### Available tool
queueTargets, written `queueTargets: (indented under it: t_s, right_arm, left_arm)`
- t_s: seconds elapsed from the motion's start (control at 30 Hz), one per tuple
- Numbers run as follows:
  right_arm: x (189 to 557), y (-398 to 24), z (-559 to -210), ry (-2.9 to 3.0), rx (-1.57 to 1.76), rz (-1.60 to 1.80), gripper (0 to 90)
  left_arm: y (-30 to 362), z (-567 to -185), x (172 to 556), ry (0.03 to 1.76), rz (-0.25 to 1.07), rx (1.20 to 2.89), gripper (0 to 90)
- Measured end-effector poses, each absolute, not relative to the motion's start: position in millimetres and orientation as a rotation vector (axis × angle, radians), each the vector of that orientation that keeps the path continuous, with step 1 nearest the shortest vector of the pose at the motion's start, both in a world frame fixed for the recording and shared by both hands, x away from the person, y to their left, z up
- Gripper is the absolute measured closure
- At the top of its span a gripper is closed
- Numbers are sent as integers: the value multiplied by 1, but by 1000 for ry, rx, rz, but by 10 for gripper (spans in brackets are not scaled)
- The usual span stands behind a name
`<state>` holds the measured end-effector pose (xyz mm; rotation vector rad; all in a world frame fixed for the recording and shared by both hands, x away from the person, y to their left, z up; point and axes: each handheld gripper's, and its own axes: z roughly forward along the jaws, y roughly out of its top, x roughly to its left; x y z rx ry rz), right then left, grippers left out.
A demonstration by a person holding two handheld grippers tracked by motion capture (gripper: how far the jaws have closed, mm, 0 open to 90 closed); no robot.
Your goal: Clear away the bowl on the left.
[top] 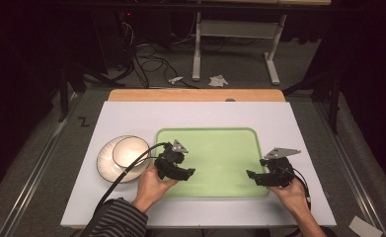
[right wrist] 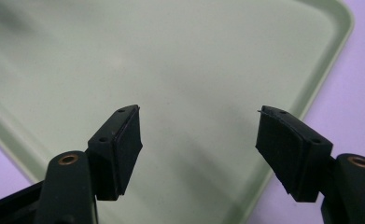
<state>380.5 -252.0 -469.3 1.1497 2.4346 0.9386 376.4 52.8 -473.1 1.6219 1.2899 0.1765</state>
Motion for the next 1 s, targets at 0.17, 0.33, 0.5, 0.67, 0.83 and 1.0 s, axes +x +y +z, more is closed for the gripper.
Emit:
queueTargets:
  t_s: [0.17,0.33,0.5,0.67,0.83,1.0]
  right_arm:
    - [380,-253,-468,2424,1132,949,315]
    - [381,-252,-469,2435,1134,946,312]
    - [381,-252,-468,2435,1138,938,312]
    - [381,-251,-470,2450,1142,929,303]
    - [382,-250,-471,2469,1146,925,297]
    - [381,-250,-470,2465,1138,921,298]
  left_arm:
    - [53,-470,374,1278,176,1616,398]
    - [55,-466,376,1287,150,1601,365]
    - [57,-462,376,1301,125,1591,327]
    - [60,-457,376,1298,112,1578,332]
    - [65,-451,376,1287,133,1559,336]
    - [67,-449,375,1282,145,1557,330]
